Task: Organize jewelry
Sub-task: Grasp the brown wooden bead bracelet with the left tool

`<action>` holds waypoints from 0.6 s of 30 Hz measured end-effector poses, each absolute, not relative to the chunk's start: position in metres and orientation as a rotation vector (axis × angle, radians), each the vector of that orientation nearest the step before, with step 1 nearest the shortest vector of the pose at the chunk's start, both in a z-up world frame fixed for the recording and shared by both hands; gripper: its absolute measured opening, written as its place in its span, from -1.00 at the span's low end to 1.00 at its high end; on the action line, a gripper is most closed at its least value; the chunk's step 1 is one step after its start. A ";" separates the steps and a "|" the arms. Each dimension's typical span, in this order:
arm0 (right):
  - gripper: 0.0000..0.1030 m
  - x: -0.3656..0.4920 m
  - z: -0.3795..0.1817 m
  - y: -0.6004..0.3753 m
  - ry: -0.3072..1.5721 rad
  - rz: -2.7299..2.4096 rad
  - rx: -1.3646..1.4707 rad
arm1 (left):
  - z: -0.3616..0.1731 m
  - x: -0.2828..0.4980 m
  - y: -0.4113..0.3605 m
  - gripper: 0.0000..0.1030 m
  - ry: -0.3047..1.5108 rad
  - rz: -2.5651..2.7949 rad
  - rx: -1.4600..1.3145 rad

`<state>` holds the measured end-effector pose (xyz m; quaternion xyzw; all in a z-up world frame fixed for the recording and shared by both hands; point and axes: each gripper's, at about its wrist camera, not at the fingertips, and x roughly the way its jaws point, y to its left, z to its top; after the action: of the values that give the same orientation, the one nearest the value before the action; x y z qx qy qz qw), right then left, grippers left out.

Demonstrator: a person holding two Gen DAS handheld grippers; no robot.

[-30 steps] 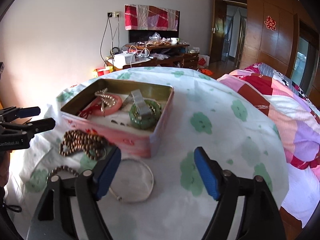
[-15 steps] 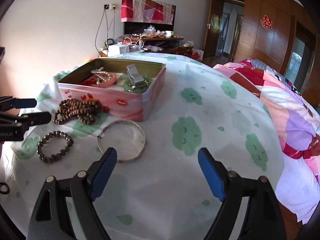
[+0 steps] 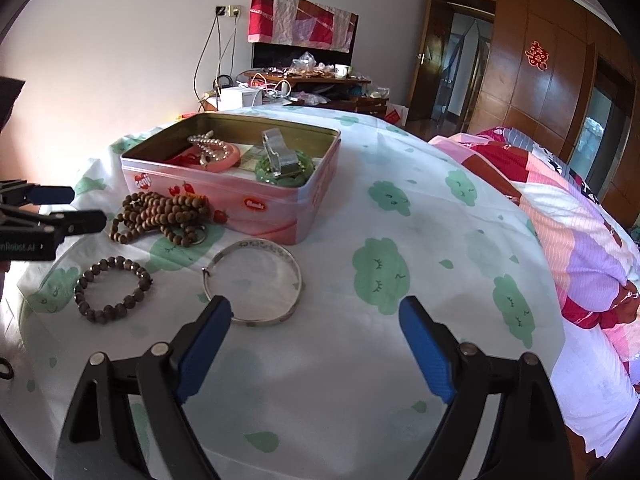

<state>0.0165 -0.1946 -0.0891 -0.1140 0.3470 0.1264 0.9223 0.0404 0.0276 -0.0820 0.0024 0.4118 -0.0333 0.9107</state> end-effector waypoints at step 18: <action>0.71 0.019 -0.091 -0.190 0.716 0.250 -0.249 | -0.074 0.048 0.019 -0.70 0.827 -0.253 -0.103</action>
<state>0.0188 -0.1898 -0.0910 -0.1214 0.3487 0.1217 0.9213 0.0476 0.0193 -0.0740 -0.0498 0.4007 -0.1226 0.9066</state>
